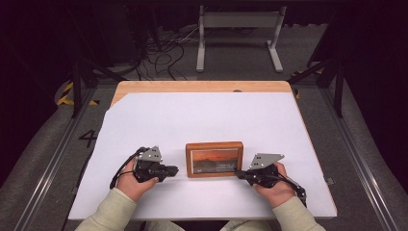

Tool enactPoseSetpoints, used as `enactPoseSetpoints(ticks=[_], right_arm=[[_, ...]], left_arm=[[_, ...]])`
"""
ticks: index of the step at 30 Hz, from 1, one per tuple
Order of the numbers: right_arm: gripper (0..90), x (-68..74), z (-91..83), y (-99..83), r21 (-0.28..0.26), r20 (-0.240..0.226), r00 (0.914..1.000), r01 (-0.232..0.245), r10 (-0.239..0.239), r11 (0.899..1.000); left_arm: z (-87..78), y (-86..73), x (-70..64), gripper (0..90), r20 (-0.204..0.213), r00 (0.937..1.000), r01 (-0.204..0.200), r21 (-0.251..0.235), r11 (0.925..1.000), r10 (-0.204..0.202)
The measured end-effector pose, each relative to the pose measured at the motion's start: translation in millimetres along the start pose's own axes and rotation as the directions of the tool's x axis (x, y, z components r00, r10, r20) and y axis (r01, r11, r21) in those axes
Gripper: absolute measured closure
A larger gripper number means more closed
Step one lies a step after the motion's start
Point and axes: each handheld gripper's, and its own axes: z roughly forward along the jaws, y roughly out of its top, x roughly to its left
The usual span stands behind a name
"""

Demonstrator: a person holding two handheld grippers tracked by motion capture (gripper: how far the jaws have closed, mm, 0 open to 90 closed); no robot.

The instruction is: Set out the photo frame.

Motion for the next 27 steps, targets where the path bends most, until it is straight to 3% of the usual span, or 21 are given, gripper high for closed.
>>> enactPoseSetpoints(ticks=[6,12,17,22,27], right_arm=[[90.0,-0.5,-1.6,-0.7,-0.003,-0.018,0.9998,0.002,-0.002,1.000],[83.4,1.5,-20.6,6.9,-0.055,-0.027,0.9995,0.015,-0.017,0.998],[73.1,-1.9,-42.7,16.4,-0.126,0.016,0.9997,0.018,-0.016,0.992],[61.8,-7.4,-55.4,18.7,-0.152,0.047,0.9989,0.013,-0.006,0.988],[48.8,-22.4,-72.5,14.3,-0.180,0.092,0.9947,-0.029,0.046,0.983]], left_arm=[[-3.4,-2.5,0.2,82.7,-0.009,0.9999,0.008,-0.009,0.9999,-0.008],[-12.4,-7.1,1.0,78.1,-0.032,0.9994,0.009,-0.034,0.9994,-0.010],[-23.4,-9.7,0.7,69.7,-0.059,0.9982,0.008,-0.068,0.9976,-0.012],[-30.7,-12.7,3.0,58.9,-0.097,0.9952,0.004,-0.096,0.9954,-0.014],[-41.0,-17.5,10.0,53.3,-0.128,0.9913,0.016,-0.123,0.9922,-0.032]])
